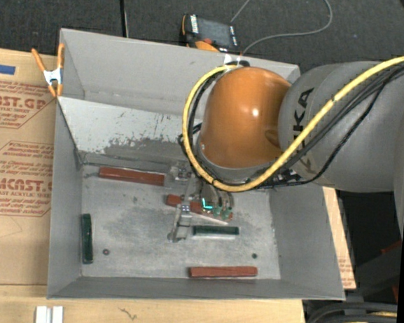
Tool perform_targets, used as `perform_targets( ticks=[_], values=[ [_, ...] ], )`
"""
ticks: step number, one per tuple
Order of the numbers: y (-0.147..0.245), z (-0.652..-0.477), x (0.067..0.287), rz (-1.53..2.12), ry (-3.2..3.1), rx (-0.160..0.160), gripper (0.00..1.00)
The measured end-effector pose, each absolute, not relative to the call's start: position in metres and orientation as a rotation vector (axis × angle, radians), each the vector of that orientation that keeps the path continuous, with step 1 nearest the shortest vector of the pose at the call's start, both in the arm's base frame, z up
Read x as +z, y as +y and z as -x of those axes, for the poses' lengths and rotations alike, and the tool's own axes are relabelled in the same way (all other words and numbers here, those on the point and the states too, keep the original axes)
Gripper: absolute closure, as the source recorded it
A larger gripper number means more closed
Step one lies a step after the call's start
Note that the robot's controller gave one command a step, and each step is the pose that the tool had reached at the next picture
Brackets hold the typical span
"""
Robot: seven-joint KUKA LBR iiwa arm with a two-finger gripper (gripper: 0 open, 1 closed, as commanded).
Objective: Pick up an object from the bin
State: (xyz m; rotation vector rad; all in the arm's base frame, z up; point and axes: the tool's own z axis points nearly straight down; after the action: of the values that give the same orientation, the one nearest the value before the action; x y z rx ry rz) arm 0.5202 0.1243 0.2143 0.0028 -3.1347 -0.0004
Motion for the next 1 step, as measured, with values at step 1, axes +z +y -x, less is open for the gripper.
perform_targets(
  ticks=[1],
  values=[
    [0.0215,-0.5560,0.0672,0.578,-3.085,0.002,0.00]
  ],
)
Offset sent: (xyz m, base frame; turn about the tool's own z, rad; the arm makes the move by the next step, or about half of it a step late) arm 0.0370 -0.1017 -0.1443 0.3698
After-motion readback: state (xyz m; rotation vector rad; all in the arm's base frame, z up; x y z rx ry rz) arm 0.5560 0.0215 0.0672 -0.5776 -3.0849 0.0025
